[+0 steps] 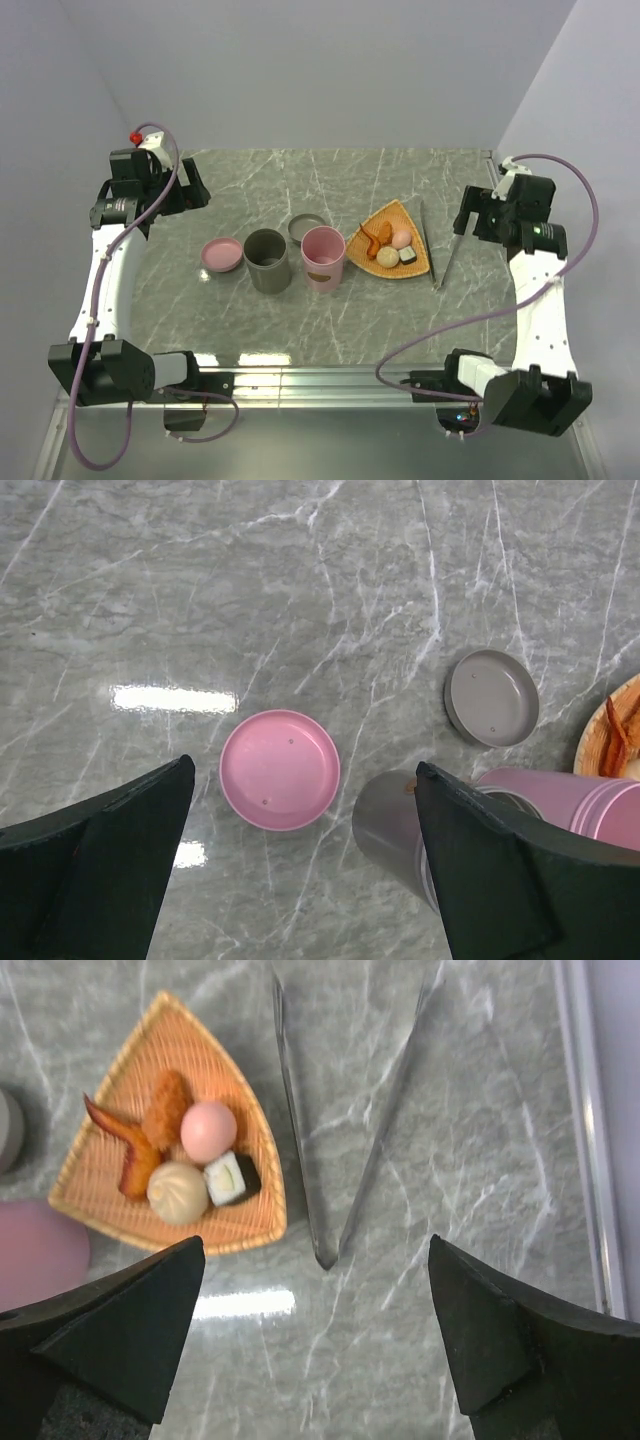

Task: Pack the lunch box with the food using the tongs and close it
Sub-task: Pick up the clamp at the center of the board.

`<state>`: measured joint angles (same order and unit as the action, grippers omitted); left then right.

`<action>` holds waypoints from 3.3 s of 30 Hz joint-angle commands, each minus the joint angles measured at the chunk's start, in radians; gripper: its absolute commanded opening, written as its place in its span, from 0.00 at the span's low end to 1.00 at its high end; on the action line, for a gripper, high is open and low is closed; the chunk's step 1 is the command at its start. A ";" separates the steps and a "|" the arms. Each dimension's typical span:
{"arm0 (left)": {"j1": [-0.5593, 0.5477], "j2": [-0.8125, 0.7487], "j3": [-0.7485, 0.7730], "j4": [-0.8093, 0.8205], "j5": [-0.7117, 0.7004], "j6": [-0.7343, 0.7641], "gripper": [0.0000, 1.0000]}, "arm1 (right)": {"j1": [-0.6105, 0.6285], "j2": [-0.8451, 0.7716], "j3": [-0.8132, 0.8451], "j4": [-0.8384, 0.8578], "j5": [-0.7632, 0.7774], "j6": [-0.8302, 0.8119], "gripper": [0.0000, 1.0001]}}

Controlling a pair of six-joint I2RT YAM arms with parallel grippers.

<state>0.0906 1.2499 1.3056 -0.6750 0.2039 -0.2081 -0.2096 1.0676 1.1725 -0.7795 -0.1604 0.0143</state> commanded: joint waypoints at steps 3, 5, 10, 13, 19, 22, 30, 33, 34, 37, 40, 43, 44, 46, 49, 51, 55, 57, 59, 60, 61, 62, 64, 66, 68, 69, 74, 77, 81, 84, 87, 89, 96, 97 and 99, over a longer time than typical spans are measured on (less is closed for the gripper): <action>-0.003 -0.027 0.032 0.043 -0.035 -0.019 0.99 | -0.005 0.127 0.099 -0.136 -0.024 -0.047 1.00; -0.003 -0.032 0.035 0.051 -0.029 -0.025 0.99 | -0.005 0.158 0.108 -0.153 -0.016 -0.028 1.00; -0.002 -0.027 0.052 0.052 -0.014 -0.037 0.99 | -0.005 0.267 0.115 -0.178 0.010 0.039 1.00; -0.003 -0.026 0.063 0.055 -0.017 -0.043 0.99 | -0.005 0.324 0.102 -0.149 0.028 0.087 0.98; -0.003 -0.029 0.055 0.072 -0.018 -0.045 0.99 | -0.002 0.417 0.070 -0.040 0.009 0.173 0.95; -0.003 -0.024 0.058 0.071 -0.020 -0.048 0.99 | 0.003 0.471 0.067 -0.015 0.001 0.168 0.93; -0.003 -0.017 0.063 0.075 -0.011 -0.057 0.99 | 0.061 0.571 0.042 0.031 0.091 0.145 0.90; -0.002 -0.014 0.063 0.075 -0.009 -0.059 0.99 | 0.090 0.591 0.041 0.046 0.111 0.145 0.90; -0.003 -0.010 0.064 0.074 -0.011 -0.059 0.99 | 0.095 0.595 0.039 0.051 0.119 0.150 0.90; -0.003 -0.004 0.072 0.072 -0.008 -0.059 0.99 | 0.110 0.621 0.036 0.057 0.134 0.157 0.89; -0.003 -0.001 0.077 0.069 -0.003 -0.057 0.99 | 0.119 0.643 0.033 0.063 0.140 0.158 0.89; -0.003 0.003 0.080 0.069 -0.001 -0.059 0.99 | 0.124 0.655 0.023 0.075 0.145 0.156 0.88; -0.003 0.005 0.081 0.069 -0.003 -0.059 0.99 | 0.127 0.661 0.018 0.074 0.150 0.156 0.88; -0.002 0.006 0.083 0.069 -0.001 -0.062 0.99 | 0.130 0.664 0.012 0.079 0.159 0.156 0.88; -0.003 0.006 0.080 0.072 0.000 -0.062 0.99 | 0.130 0.664 0.012 0.072 0.159 0.153 0.89; -0.003 0.008 0.078 0.072 -0.001 -0.062 0.99 | 0.131 0.658 0.021 0.062 0.159 0.157 0.90; -0.003 0.005 0.073 0.077 -0.001 -0.060 0.99 | 0.130 0.661 0.038 0.046 0.185 0.154 0.90; -0.003 0.008 0.075 0.075 0.000 -0.062 0.99 | 0.130 0.675 0.042 0.055 0.200 0.148 0.90; -0.003 0.013 0.078 0.074 -0.001 -0.062 0.99 | 0.130 0.702 0.052 0.057 0.197 0.151 0.90; -0.002 0.011 0.078 0.072 -0.001 -0.062 0.99 | 0.130 0.709 0.052 0.060 0.196 0.153 0.90; -0.003 0.011 0.080 0.072 -0.004 -0.059 0.99 | 0.131 0.716 0.050 0.066 0.194 0.151 0.90; -0.003 0.011 0.080 0.072 -0.004 -0.059 0.99 | 0.131 0.721 0.046 0.077 0.190 0.151 0.89; -0.003 0.011 0.078 0.074 -0.006 -0.056 0.99 | 0.131 0.730 0.041 0.089 0.185 0.147 0.89; -0.003 0.013 0.077 0.074 -0.006 -0.056 1.00 | 0.131 0.732 0.032 0.111 0.182 0.144 0.89; -0.003 0.014 0.072 0.078 -0.006 -0.057 0.99 | 0.131 0.735 0.016 0.140 0.186 0.144 0.88; -0.003 0.013 0.070 0.078 -0.006 -0.057 0.99 | 0.131 0.733 0.010 0.152 0.190 0.138 0.88; -0.002 0.013 0.064 0.083 -0.004 -0.059 0.99 | 0.131 0.769 0.009 0.192 0.196 0.102 0.85; -0.003 0.017 0.070 0.080 -0.003 -0.057 0.99 | 0.130 0.802 0.009 0.190 0.180 0.062 0.79; -0.003 0.020 0.078 0.075 -0.001 -0.056 0.99 | 0.124 0.818 -0.008 0.204 0.170 0.033 0.60; -0.003 0.017 0.078 0.075 0.000 -0.054 0.99 | 0.112 0.789 -0.013 0.201 0.151 0.017 0.60; -0.003 0.014 0.072 0.078 0.003 -0.056 0.99 | 0.102 0.744 0.018 0.148 0.122 -0.037 0.58; -0.002 0.014 0.070 0.080 0.003 -0.056 0.99 | 0.087 0.701 0.067 0.084 0.111 -0.065 0.58; -0.003 0.009 0.064 0.084 0.009 -0.057 0.99 | 0.056 0.602 0.254 -0.130 0.055 -0.194 0.52; -0.002 0.008 0.063 0.084 0.009 -0.057 0.99 | 0.056 0.597 0.286 -0.148 0.047 -0.198 0.52; -0.003 0.008 0.064 0.084 0.012 -0.059 0.99 | 0.053 0.589 0.329 -0.219 0.016 -0.215 0.52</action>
<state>0.0902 1.2743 1.3426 -0.6308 0.1955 -0.2573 -0.1493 1.7176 1.4216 -0.8597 -0.0925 -0.1364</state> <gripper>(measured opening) 0.994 0.528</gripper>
